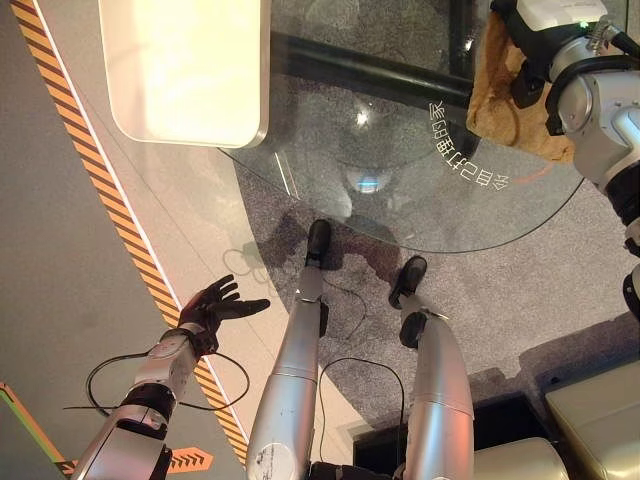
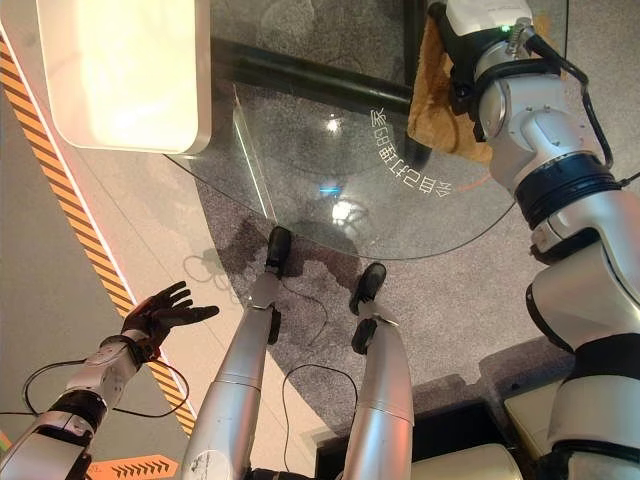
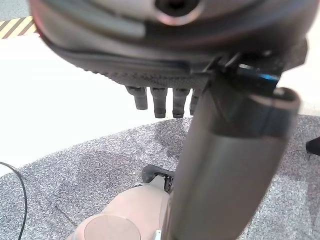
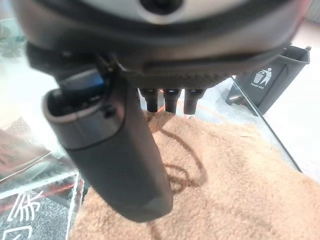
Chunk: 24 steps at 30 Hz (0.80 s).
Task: Wipe the table with a cloth and put it in the basket.
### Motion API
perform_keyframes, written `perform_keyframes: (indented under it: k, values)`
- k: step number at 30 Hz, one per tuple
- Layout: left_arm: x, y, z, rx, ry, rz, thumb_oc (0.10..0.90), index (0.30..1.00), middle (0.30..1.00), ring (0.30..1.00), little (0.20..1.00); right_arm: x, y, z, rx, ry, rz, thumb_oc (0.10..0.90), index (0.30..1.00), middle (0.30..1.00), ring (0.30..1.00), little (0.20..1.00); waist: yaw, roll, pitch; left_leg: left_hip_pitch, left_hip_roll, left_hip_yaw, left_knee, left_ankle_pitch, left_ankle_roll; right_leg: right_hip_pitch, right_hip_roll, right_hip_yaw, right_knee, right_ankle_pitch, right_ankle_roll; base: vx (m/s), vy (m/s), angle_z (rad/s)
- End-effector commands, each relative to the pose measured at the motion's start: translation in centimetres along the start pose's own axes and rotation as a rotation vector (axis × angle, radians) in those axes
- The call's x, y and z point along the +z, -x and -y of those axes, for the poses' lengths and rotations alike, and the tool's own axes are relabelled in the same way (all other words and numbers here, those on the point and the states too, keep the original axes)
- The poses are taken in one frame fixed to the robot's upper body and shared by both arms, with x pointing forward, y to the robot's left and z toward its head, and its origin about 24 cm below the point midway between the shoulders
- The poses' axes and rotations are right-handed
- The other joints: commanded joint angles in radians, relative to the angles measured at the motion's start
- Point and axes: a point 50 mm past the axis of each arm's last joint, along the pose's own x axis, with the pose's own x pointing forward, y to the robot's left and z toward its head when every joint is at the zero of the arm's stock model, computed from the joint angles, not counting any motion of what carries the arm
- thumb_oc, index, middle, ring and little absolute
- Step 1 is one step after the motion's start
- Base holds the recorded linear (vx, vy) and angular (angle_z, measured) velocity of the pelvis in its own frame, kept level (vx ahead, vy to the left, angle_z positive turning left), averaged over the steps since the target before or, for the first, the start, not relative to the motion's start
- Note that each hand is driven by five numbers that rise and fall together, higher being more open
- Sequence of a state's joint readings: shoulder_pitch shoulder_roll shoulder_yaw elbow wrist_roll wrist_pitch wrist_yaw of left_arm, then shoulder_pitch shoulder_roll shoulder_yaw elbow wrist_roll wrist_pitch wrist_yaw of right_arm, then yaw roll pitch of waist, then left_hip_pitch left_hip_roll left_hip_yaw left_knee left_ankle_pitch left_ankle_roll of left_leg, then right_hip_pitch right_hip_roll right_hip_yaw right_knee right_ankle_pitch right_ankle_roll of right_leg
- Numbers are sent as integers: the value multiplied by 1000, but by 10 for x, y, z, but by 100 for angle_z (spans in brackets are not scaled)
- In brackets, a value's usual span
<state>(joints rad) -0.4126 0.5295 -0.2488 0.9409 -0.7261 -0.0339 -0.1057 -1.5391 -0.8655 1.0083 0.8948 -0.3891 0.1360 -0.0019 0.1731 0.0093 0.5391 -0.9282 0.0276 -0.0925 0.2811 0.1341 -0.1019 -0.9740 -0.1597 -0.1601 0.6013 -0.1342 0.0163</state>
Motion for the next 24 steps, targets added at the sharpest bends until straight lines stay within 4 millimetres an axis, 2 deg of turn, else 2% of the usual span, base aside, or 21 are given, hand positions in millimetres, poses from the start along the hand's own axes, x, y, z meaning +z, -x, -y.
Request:
perform_keyframes:
  k: [1,24]
  values:
    - [-27,19,-32,66,-40,-72,800,900,900,900,900,-33,5,28,-51,40,-71,800,900,900,900,900,-10,35,-19,-15,-50,2,97,-94,67,31,34,-31,-135,109,19,0,0,0]
    - [-24,19,-33,67,-40,-62,800,900,900,900,900,-30,6,17,36,35,-39,800,900,900,900,900,-15,28,-19,4,-44,12,69,-85,65,47,36,-37,-170,127,25,0,0,0]
